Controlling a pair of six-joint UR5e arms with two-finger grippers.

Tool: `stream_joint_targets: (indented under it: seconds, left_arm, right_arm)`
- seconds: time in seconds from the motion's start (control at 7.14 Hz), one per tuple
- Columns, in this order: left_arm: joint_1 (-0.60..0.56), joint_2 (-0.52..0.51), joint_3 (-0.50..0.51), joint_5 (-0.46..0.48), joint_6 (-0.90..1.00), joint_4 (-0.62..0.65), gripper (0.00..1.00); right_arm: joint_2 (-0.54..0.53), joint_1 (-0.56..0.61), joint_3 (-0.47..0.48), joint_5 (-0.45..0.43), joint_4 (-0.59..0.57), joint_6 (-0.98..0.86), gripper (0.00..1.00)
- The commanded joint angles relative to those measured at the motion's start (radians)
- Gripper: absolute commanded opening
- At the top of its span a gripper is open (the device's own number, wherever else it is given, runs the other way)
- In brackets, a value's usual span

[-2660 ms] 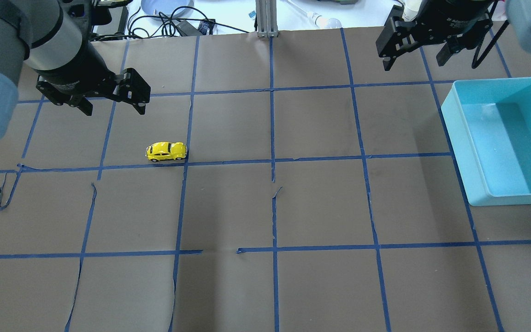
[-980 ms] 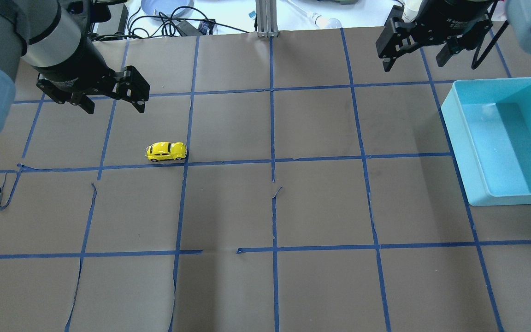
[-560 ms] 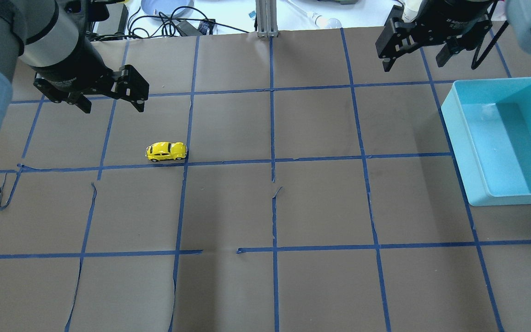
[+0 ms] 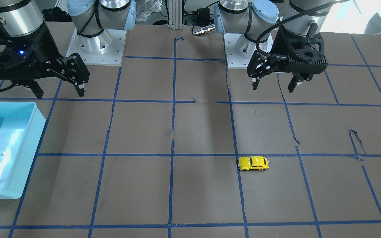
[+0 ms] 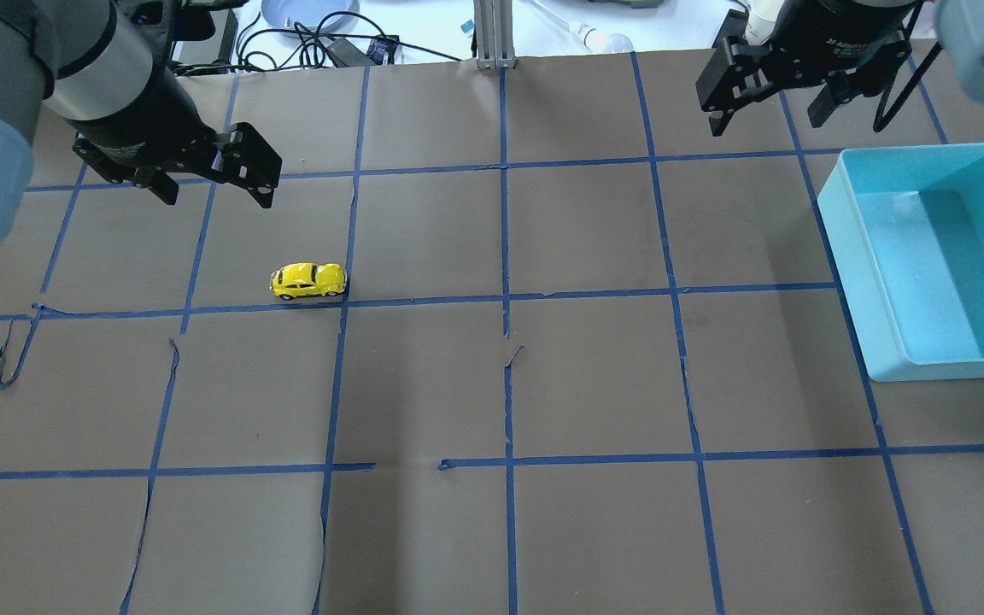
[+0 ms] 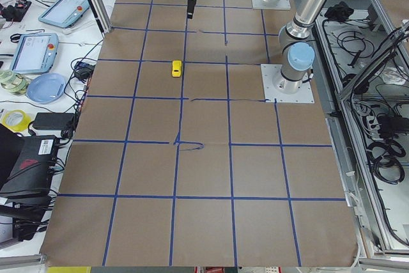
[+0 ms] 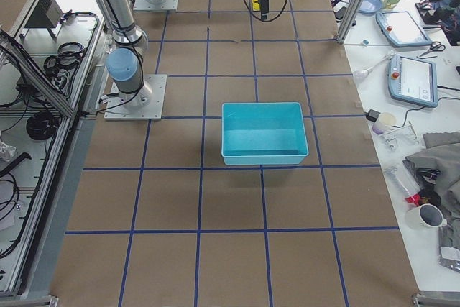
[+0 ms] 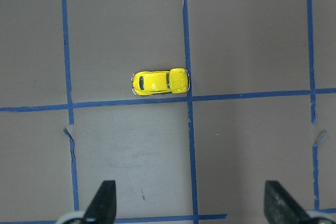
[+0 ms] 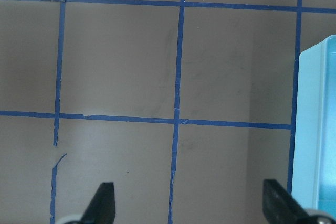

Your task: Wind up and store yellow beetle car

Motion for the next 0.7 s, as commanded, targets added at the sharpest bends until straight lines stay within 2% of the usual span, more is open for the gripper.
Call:
stream_joint_targets:
  seconds: [0.0,0.56]
  left_arm:
    - [-0.002,0.002,0.005,0.000,-0.009,0.002,1.00]
    - [-0.002,0.010,0.006,0.004,-0.014,-0.004,1.00]
  right_arm:
    - [-0.002,0.000,0.003,0.000,-0.002,0.000,1.00]
    - [-0.001,0.000,0.003,0.000,-0.001,0.000,1.00]
